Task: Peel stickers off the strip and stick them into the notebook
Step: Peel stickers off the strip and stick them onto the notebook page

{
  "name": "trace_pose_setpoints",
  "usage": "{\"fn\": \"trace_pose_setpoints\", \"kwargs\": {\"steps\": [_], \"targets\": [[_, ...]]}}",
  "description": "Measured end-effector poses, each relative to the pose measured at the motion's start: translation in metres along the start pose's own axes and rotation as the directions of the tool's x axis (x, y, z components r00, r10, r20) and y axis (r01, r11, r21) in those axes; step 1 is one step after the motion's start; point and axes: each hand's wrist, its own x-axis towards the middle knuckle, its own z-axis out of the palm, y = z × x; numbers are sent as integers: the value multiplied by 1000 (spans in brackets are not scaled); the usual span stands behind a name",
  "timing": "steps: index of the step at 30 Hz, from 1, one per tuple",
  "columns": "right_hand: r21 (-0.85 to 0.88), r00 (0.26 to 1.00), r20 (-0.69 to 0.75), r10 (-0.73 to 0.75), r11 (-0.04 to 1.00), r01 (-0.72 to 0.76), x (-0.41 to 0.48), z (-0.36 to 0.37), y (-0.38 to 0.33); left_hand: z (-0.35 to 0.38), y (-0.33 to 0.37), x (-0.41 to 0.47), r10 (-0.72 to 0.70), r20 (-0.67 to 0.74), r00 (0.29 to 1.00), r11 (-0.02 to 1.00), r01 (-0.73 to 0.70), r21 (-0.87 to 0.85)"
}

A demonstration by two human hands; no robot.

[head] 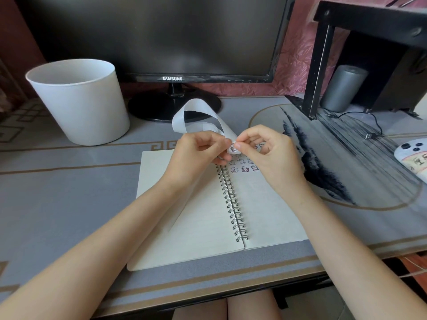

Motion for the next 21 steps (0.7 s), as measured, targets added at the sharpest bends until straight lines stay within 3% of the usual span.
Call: {"fn": "trace_pose_setpoints", "kwargs": {"steps": [9,21], "targets": [[2,1000,6,14,1000,-15,1,-1,5,-1,-1,0,7,11,1000,1000,-7,18],[-212,997,-9,-77,974,74,-1,2,8,1,3,-1,-35,-22,999,999,35,7]]}}
